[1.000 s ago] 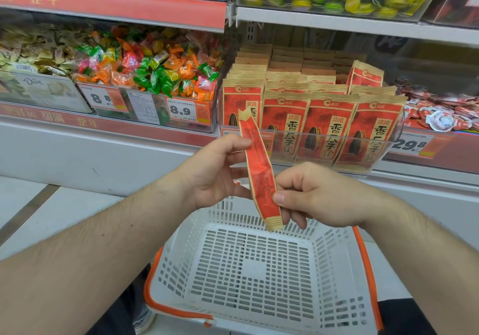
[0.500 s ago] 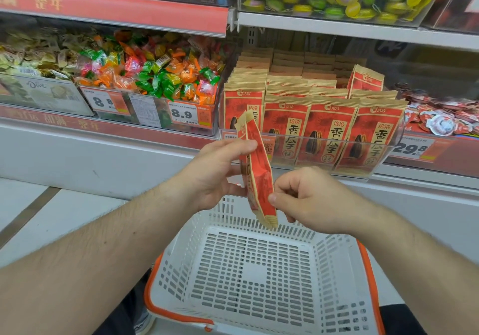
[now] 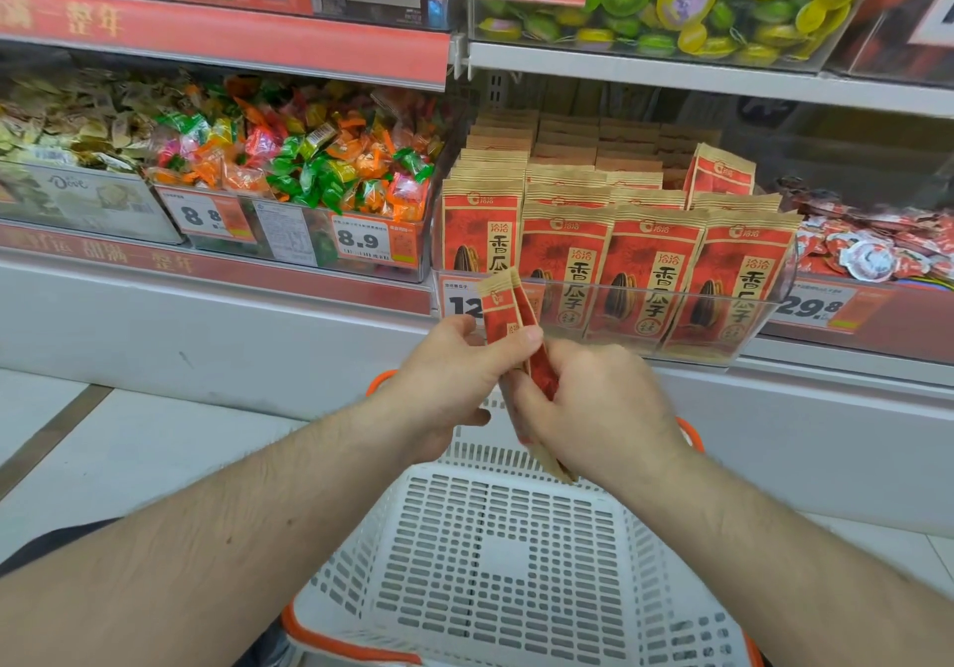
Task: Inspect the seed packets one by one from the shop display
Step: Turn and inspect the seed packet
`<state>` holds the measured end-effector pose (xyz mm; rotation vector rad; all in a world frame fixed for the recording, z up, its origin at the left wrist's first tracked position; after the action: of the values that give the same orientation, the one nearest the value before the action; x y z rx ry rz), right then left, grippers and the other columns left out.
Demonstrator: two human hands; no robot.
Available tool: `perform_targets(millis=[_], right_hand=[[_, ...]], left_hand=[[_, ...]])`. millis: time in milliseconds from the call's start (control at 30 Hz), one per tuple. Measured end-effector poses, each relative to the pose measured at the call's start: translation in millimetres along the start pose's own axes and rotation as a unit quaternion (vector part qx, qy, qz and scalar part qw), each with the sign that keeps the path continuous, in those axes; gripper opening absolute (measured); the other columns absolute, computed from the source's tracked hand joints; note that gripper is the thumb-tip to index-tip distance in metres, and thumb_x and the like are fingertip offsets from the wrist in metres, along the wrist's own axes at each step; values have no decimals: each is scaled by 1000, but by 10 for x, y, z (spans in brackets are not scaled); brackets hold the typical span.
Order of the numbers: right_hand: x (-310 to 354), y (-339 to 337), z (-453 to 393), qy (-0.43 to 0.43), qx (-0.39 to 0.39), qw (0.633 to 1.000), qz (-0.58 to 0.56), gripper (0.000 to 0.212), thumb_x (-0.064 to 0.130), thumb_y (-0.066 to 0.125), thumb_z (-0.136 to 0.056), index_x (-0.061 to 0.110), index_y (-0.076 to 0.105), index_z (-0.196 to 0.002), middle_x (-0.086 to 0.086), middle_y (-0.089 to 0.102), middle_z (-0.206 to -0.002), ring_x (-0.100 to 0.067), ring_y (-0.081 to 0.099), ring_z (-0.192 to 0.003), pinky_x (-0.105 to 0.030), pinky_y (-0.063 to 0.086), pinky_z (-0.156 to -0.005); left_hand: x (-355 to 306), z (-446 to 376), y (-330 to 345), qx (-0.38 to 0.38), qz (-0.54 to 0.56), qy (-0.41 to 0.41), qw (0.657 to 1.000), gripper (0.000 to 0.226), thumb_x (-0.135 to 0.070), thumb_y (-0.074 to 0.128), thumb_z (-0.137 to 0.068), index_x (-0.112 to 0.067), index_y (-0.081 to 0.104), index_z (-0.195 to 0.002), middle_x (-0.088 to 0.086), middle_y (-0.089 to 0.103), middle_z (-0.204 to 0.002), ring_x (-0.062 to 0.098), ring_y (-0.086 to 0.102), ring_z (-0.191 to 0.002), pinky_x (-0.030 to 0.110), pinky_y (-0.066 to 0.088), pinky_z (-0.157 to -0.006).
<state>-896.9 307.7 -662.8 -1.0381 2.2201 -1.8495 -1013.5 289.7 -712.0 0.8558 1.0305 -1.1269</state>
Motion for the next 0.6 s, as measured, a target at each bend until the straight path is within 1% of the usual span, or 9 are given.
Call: perform_targets(millis=[33,100,200,267,333,400,433,500,600], right_hand=[[19,-8,3,-14,-19,1000,19,32,48,46,-94,22,59,-81,-2,64,-67,-29,61,-66,-31,37,-56],[61,-14,6,-40,-48,997,40,31,43,45,-93,20,64,-84,-4,67,-68,-32,63,-66,-31,35,-55],[96,20,14,-71,-88,990,88,27,41,52,-85,19,67,-80,-1,64,-59,-31,62,-52,-27,31,-49],[138,-1,35,-84,-117,984,109,25,42,61,-80,18,67,-79,1,61,-53,-30,58,-43,-25,28,-46],[176,75,51,-91,-83,984,127,35,49,55,-85,18,66,-96,1,65,-62,-31,63,-52,-28,32,-48],[130,131,-1,-69,-18,992,100,44,58,47,-90,26,58,-118,1,69,-80,-31,67,-75,-33,38,-57],[80,130,-34,-52,12,997,59,44,62,47,-89,32,56,-119,4,69,-81,-27,67,-81,-32,40,-59],[-1,30,-83,0,35,999,-42,38,63,54,-85,34,64,-108,8,65,-73,-16,65,-77,-31,47,-61],[-316,-165,-186,94,-25,984,-151,37,51,65,-85,30,66,-116,11,61,-89,-7,58,-85,-33,50,-74]], left_hand=[[0,17,18,1,0,1,1000,99,-50,82,-72,-15,32,-150,0,59,-136,21,62,-116,49,55,-87],[9,21,66,10,9,10,1000,80,-42,78,-82,-13,40,-145,-1,64,-129,16,68,-106,45,60,-81],[-50,45,103,11,25,40,999,27,-23,65,-96,-12,61,-120,2,73,-102,9,73,-79,29,58,-60],[-70,51,85,1,24,52,998,11,-16,59,-98,-11,66,-106,5,73,-92,10,71,-69,26,56,-56],[-63,34,55,-10,8,56,998,13,-12,55,-99,-11,67,-103,8,74,-89,12,70,-68,28,55,-56],[-45,-2,19,-19,-7,56,998,20,-8,48,-100,-14,67,-104,7,76,-89,13,71,-69,29,55,-54],[-42,-23,-6,-24,-8,55,998,25,-4,46,-100,-15,67,-105,6,76,-89,13,71,-68,29,55,-53],[-60,-57,-37,-23,-1,55,998,31,1,42,-99,-17,66,-105,2,77,-89,12,72,-66,31,57,-54],[-123,-53,-6,16,-10,66,998,34,2,43,-101,-24,64,-101,-9,77,-82,8,72,-66,30,56,-58]])
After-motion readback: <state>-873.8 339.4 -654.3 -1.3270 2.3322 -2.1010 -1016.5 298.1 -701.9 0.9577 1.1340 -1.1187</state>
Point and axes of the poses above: each hand's wrist, its own z-axis away from the middle knuckle, its own y-axis out of the palm, x = y × z, the point moved 8 cm from there along -z, towards the middle knuckle
